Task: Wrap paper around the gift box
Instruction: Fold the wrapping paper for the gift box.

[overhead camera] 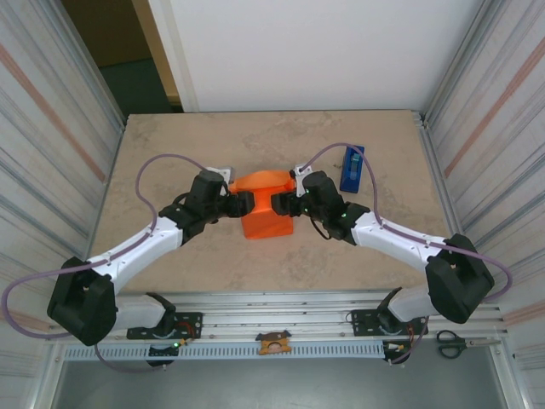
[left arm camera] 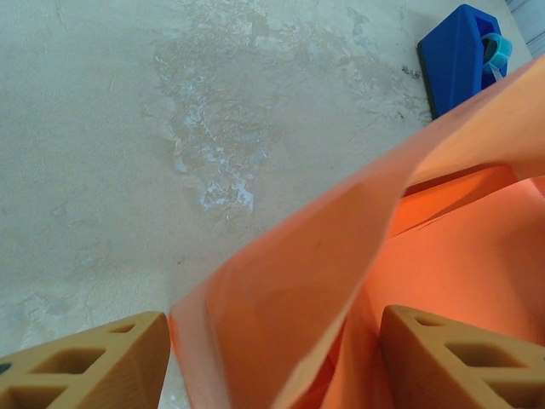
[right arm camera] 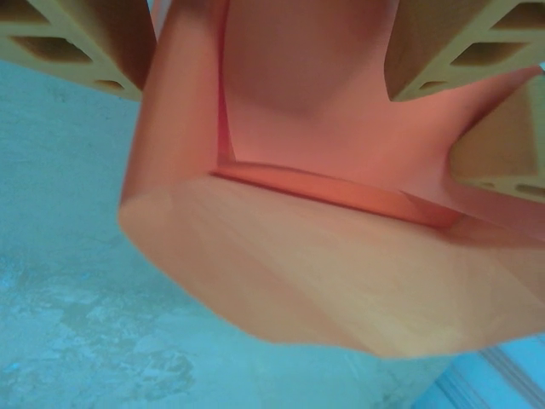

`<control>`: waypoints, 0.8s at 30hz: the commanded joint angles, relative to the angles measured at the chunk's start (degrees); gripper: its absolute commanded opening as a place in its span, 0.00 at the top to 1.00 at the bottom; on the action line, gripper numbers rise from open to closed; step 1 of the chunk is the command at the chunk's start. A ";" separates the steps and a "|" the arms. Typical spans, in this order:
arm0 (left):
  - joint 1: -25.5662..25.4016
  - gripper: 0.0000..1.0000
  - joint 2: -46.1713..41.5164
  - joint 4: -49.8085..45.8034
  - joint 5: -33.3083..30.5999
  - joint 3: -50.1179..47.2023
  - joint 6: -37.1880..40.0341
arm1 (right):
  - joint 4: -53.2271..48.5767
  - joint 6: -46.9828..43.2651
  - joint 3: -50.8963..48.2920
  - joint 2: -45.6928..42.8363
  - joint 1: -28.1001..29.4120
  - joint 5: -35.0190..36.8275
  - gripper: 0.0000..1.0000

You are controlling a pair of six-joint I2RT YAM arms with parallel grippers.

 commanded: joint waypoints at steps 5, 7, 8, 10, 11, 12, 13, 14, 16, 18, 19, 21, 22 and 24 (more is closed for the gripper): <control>-0.33 0.34 0.31 -3.19 0.27 -0.36 0.10 | -1.45 0.81 2.40 1.34 -0.50 2.75 0.35; -0.31 0.34 0.31 -2.89 -0.16 -0.39 -0.21 | -0.93 2.03 0.54 2.16 -0.38 4.32 0.39; -0.25 0.34 0.46 -2.75 0.25 -0.09 -0.12 | -1.02 2.92 -0.42 2.37 -0.47 4.78 0.40; -0.25 0.34 0.96 -3.18 1.19 1.12 1.10 | -2.19 3.54 -1.59 2.68 -0.46 4.00 0.43; -0.25 0.34 1.17 -4.17 1.56 2.22 2.13 | -3.24 3.48 -1.82 2.78 -0.47 3.47 0.44; -0.25 0.33 1.19 -5.01 1.76 3.14 3.05 | -4.27 3.29 -1.84 2.89 -0.47 3.14 0.45; -0.16 0.30 0.91 -6.30 1.50 4.32 3.88 | -5.46 3.14 -1.83 2.80 -0.51 3.12 0.46; -0.15 0.28 0.19 -7.48 0.79 5.50 4.15 | -6.07 2.90 -1.96 2.59 -0.56 3.22 0.47; -0.16 0.24 -1.89 -7.59 0.61 6.48 5.00 | -6.21 2.70 -2.27 2.32 -0.74 3.04 0.48; -0.19 0.22 -3.94 -6.92 0.17 6.85 4.85 | -6.20 2.78 -2.07 2.24 -1.07 2.99 0.49; -0.24 0.21 -4.61 -7.00 -0.20 7.16 4.59 | -6.39 2.87 -1.69 2.34 -1.36 2.81 0.49; -0.65 0.21 -5.21 -8.44 -2.22 7.57 3.54 | -6.91 2.87 -0.99 2.55 -1.64 2.36 0.49; -0.76 0.22 -5.23 -9.23 -3.05 7.49 2.69 | -6.92 2.86 -0.67 2.71 -1.64 2.05 0.49; -1.45 0.25 -5.01 -10.19 -4.92 6.85 0.14 | -6.82 2.95 -0.52 3.11 -1.73 1.51 0.50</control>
